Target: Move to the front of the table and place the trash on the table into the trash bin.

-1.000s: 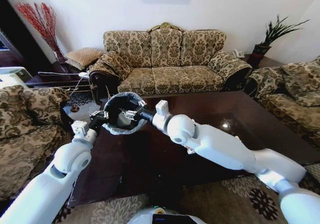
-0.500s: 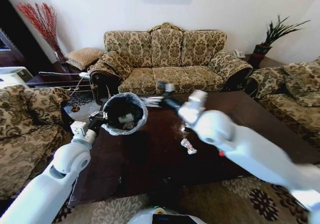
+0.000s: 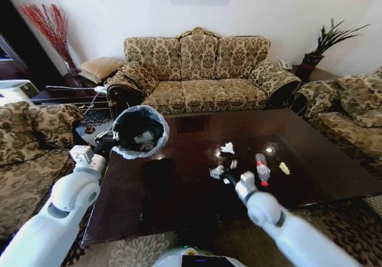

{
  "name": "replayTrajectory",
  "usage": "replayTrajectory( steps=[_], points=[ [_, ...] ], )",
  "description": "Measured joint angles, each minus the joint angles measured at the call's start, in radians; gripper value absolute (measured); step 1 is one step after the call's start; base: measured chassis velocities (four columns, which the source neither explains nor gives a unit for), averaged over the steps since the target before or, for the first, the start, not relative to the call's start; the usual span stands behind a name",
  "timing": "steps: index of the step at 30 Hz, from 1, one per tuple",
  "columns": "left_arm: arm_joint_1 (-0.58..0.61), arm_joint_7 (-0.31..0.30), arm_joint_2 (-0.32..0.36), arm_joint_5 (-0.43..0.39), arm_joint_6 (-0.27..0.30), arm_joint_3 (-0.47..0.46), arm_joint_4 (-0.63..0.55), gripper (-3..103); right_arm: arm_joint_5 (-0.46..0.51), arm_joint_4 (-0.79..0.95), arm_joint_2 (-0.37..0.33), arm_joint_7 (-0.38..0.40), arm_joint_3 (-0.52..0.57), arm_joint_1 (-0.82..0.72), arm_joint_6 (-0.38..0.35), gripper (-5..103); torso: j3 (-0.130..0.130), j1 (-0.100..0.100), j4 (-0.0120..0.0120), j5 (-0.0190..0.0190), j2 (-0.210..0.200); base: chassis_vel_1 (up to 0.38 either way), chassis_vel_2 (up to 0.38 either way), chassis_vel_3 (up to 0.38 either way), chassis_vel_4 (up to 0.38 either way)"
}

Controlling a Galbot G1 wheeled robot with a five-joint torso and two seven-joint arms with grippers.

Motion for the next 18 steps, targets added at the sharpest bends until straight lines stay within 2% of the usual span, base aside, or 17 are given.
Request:
replayTrajectory(
  steps=[3, 8, 13, 18],
  points=[
    [0.004, 0.000, 0.000, 0.000, 0.001, 0.002, 0.000, 1, -0.014, -0.013, 0.050, 0.023, 0.028, -0.046, 0.010, 100, 0.000, 0.000, 0.0008, -0.0007, 0.000, 0.000, 0.000, 0.000, 0.000],
    [0.005, 0.001, 0.002, 0.000, 0.001, 0.005, 0.000, 1, -0.043, -0.044, 0.093, 0.049, 0.049, -0.082, 0.022, 98, 0.000, 0.000, 0.0005, -0.0004, 0.000, 0.000, 0.000, 0.000, 0.000],
    [0.003, 0.001, 0.009, -0.001, 0.001, 0.007, 0.000, 1, -0.057, -0.071, 0.120, 0.083, 0.054, -0.096, 0.030, 98, 0.000, 0.000, 0.0004, -0.0003, 0.000, 0.000, 0.000, 0.000, 0.000],
    [0.003, 0.002, 0.008, -0.001, 0.001, 0.013, 0.000, 1, -0.058, -0.102, 0.138, 0.084, 0.054, -0.097, 0.046, 95, 0.000, 0.000, 0.0005, -0.0004, 0.000, 0.000, 0.000, 0.000, 0.000]
  ],
)
